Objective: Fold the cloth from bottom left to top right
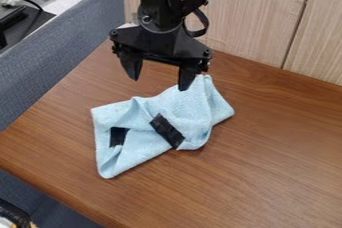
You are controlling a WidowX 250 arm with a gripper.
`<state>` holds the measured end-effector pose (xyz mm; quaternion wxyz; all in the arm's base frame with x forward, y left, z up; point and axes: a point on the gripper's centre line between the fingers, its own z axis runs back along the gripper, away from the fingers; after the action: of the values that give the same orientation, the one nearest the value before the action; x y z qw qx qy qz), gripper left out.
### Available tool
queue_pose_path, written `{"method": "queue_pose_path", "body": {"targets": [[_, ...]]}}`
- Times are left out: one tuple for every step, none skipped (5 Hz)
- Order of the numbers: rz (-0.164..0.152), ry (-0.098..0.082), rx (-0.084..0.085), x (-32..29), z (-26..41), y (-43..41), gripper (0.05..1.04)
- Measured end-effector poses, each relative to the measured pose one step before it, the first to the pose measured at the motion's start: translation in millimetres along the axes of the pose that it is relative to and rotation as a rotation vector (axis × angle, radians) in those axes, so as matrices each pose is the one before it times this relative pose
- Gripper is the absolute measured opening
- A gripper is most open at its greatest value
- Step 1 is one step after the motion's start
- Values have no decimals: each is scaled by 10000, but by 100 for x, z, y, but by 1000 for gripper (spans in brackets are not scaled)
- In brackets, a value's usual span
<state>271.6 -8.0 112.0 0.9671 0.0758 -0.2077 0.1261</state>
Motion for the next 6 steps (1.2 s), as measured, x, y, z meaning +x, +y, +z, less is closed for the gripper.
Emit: {"method": "queue_pose_path", "body": {"targets": [[-8,225,83,-521,-504,49,1001],[281,450,90,-1757,-873,631,1001],[588,47,-156,-1134,95,1392,1001],[323,122,39,-1616,-466,938,1001],[41,505,315,-2187,-1846,891,1001],[51,145,28,-1270,-1910,256,1001]]}}
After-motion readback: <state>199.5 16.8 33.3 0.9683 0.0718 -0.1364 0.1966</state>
